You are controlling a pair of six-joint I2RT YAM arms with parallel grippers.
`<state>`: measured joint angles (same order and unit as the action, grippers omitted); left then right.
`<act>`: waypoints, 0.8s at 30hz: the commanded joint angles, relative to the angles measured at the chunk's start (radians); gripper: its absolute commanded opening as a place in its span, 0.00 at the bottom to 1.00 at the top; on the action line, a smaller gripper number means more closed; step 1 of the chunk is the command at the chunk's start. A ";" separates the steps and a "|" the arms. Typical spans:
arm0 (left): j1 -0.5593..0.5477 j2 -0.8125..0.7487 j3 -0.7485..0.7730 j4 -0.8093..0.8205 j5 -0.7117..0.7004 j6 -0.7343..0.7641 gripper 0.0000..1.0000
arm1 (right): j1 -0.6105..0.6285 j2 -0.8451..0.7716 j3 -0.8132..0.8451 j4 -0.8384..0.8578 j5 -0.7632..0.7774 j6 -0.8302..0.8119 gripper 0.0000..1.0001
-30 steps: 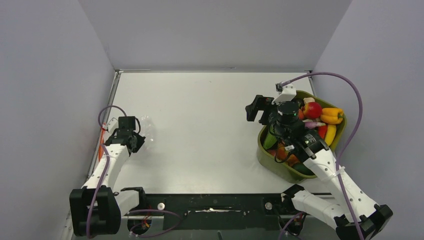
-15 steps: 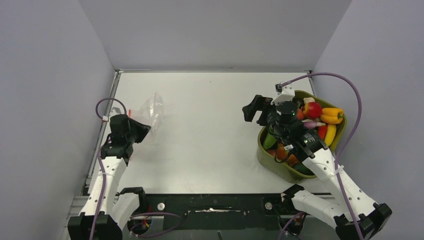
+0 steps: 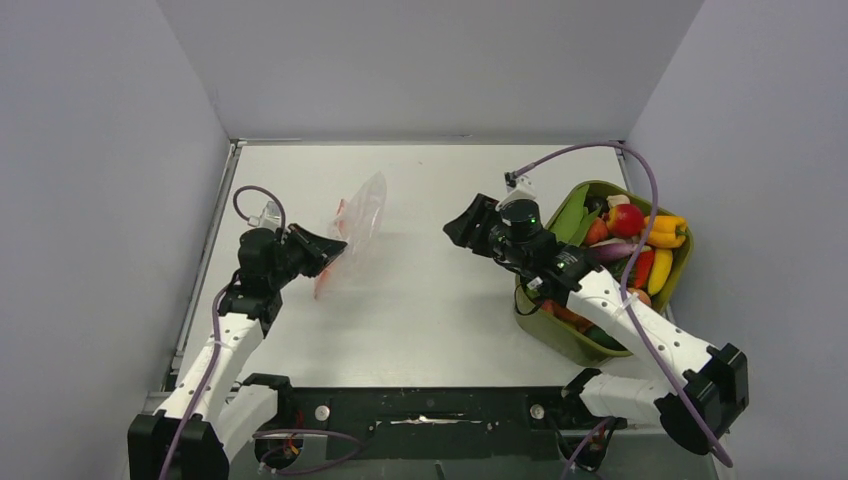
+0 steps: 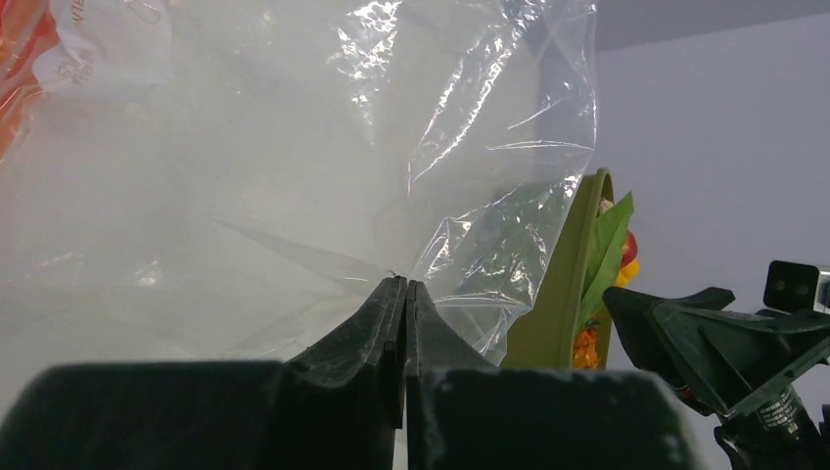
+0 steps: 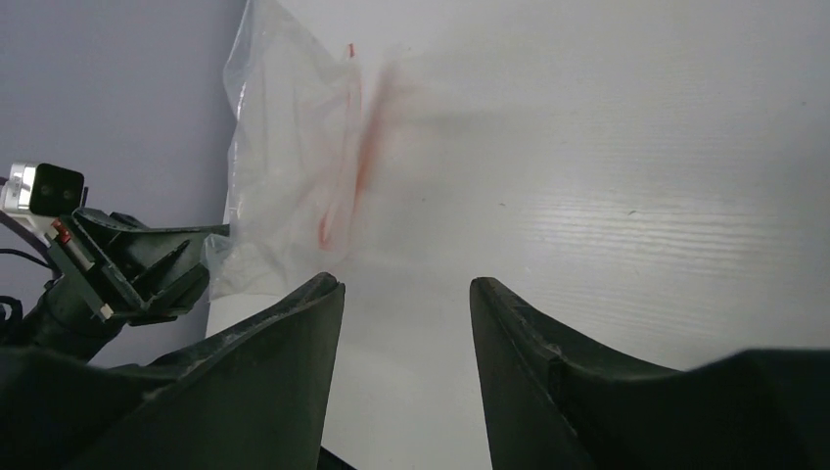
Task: Place the food in the zip-top bag and seal the zipper
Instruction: Pick up the zipper food storage bag at the center of the board, then place the zipper food storage bag at the center of the board.
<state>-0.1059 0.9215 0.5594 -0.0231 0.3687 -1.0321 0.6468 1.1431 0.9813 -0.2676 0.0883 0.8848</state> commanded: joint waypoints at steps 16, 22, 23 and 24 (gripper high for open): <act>-0.081 0.043 -0.080 0.289 0.062 -0.069 0.00 | 0.183 0.314 0.229 0.202 0.019 0.183 0.50; -0.087 0.049 -0.108 0.342 0.073 -0.082 0.00 | 0.184 0.404 0.291 0.188 -0.027 0.171 0.50; -0.089 0.048 -0.110 0.351 0.076 -0.084 0.00 | 0.184 0.412 0.295 0.184 -0.029 0.168 0.50; -0.089 0.048 -0.111 0.353 0.077 -0.085 0.00 | 0.184 0.421 0.298 0.184 -0.033 0.161 0.49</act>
<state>-0.1886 0.9707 0.4549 0.2226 0.4213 -1.1049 0.8261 1.5467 1.2251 -0.1352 0.0753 1.0554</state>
